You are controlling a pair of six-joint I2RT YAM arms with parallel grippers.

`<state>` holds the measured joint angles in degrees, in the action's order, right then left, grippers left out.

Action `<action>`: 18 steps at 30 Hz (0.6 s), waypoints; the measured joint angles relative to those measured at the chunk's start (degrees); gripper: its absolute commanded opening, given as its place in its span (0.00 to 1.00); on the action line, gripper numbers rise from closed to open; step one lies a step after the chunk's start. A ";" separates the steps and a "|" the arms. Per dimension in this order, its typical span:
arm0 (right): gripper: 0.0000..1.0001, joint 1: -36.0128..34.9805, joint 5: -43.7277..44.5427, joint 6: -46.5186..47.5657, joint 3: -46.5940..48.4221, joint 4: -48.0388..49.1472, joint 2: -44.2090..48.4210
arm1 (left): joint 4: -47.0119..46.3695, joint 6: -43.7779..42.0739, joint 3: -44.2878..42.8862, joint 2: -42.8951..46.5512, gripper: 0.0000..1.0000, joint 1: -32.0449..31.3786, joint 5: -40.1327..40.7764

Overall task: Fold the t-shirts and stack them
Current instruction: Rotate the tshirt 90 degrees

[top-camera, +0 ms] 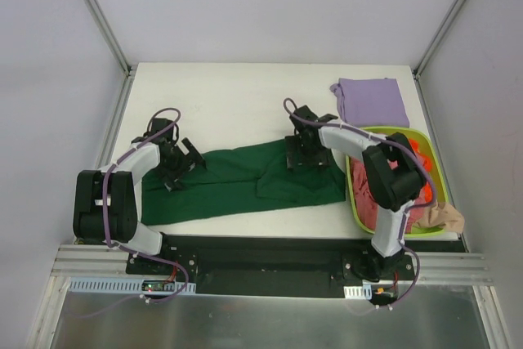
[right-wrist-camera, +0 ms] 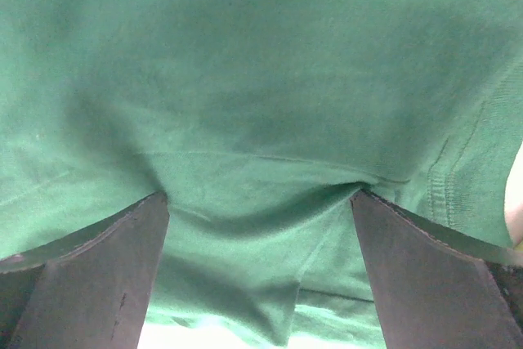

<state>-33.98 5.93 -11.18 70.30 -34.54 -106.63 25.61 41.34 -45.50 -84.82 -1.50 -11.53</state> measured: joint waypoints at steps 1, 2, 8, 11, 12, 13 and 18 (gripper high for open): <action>0.96 1.05 -0.72 1.49 2.69 -0.52 -1.92 | -0.20 0.57 0.00 0.00 0.99 -0.04 0.00; 0.96 2.23 -1.60 2.86 5.51 -1.05 -3.89 | -0.48 1.31 0.07 0.04 0.99 -0.17 -0.04; 0.96 7.74 -8.55 10.23 24.81 -4.61 -16.13 | -2.97 4.79 2.10 1.79 0.99 -2.03 -0.63; 0.96 8.22 -10.45 13.07 36.24 -6.95 -22.99 | -3.93 6.05 3.48 3.10 0.99 -3.21 -1.29; 0.96 8.24 -11.10 13.88 39.95 -7.52 -25.16 | -4.15 6.25 3.80 3.41 0.99 -3.50 -1.49; 0.96 8.26 -11.61 14.80 44.39 -8.28 -27.69 | -4.37 6.47 4.22 3.82 0.99 -3.87 -1.66; 0.96 9.11 -13.29 17.97 59.65 -10.29 -36.37 | -4.76 6.88 5.25 5.01 0.99 -5.73 -2.69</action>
<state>-24.86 -7.35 6.79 129.95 -44.84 -143.00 20.84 48.23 -40.25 -79.81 -7.22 -14.22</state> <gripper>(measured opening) 0.961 0.990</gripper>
